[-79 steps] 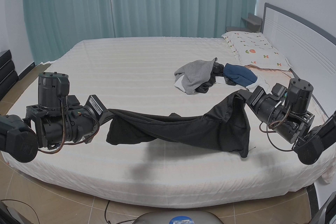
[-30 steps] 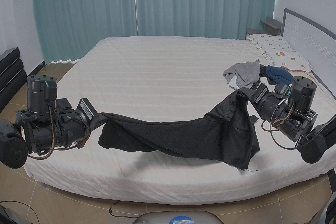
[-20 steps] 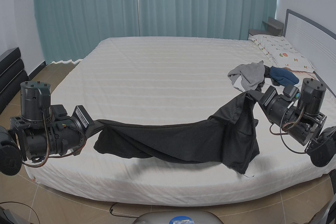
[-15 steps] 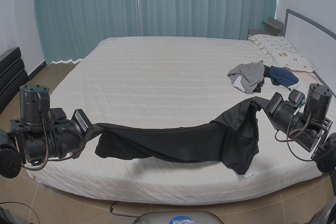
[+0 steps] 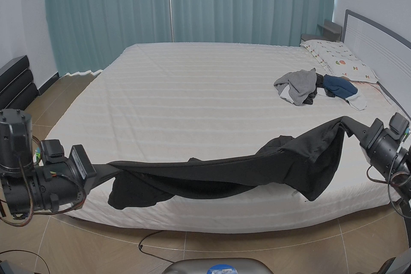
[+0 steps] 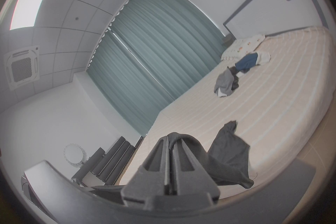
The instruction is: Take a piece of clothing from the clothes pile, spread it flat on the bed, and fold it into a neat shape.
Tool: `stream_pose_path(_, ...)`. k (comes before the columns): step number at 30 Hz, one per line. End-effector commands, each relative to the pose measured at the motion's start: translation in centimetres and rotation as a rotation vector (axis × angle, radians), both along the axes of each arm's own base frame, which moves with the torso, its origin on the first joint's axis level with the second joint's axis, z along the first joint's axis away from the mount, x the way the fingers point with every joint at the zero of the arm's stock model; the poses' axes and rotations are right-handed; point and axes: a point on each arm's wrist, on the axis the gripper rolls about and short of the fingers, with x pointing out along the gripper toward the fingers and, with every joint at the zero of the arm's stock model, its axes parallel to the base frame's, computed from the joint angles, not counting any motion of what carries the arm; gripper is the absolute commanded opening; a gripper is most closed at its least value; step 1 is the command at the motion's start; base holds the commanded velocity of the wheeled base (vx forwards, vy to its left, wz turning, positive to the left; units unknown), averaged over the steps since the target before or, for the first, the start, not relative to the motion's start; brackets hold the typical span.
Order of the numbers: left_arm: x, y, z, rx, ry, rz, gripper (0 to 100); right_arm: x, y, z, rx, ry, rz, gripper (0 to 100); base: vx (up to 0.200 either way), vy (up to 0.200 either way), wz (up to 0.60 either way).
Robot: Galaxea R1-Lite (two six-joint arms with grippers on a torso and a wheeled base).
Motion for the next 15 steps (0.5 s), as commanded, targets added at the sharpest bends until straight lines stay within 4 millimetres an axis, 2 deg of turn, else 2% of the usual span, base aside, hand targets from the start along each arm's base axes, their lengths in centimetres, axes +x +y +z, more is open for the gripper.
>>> stream_pose_path(1,-2.5,1.2,5.2,-0.069,-0.141,-0.003,0,-3.7,-1.6,7.2,0.068,-0.237,-0.017,0,0.000,0.000,0.00)
stream_pose_path(2,-2.5,1.2,5.3,-0.069,-0.143,-0.003,0,-3.7,-1.6,7.2,0.067,-0.236,-0.015,0,0.000,0.000,0.00)
stream_pose_path(4,-1.9,1.2,7.6,-0.088,-0.189,0.023,0,-3.7,-1.8,9.9,0.091,-0.292,-0.029,0,0.000,0.000,0.00)
stream_pose_path(5,-1.9,1.2,7.6,-0.088,-0.189,0.023,0,-3.7,-1.8,9.9,0.091,-0.292,-0.029,0,0.000,0.000,0.00)
stream_pose_path(6,-0.1,1.1,8.4,-0.077,-0.177,0.064,0,-3.4,-1.8,11.6,0.095,-0.313,-0.033,0,0.000,0.000,0.00)
stream_pose_path(7,-0.1,1.1,8.4,-0.077,-0.177,0.064,0,-3.4,-1.8,11.6,0.095,-0.313,-0.033,0,0.000,0.000,0.00)
stream_pose_path(8,1.2,1.1,8.8,-0.068,-0.159,0.092,0,-2.8,-1.7,12.3,0.086,-0.309,-0.035,0,0.000,0.000,0.00)
stream_pose_path(9,3.2,0.8,9.0,-0.048,-0.119,0.117,0,-1.3,-1.6,12.9,0.069,-0.293,-0.042,0,0.000,0.000,0.00)
stream_pose_path(10,4.4,0.6,8.9,-0.042,-0.097,0.127,0,-0.1,-1.6,13.1,0.056,-0.278,-0.049,0,0.000,0.000,0.00)
stream_pose_path(15,8.9,0.6,8.1,-0.026,-0.051,0.181,0,6.1,-0.9,12.4,0.016,-0.209,-0.087,0,0.000,0.000,0.00)
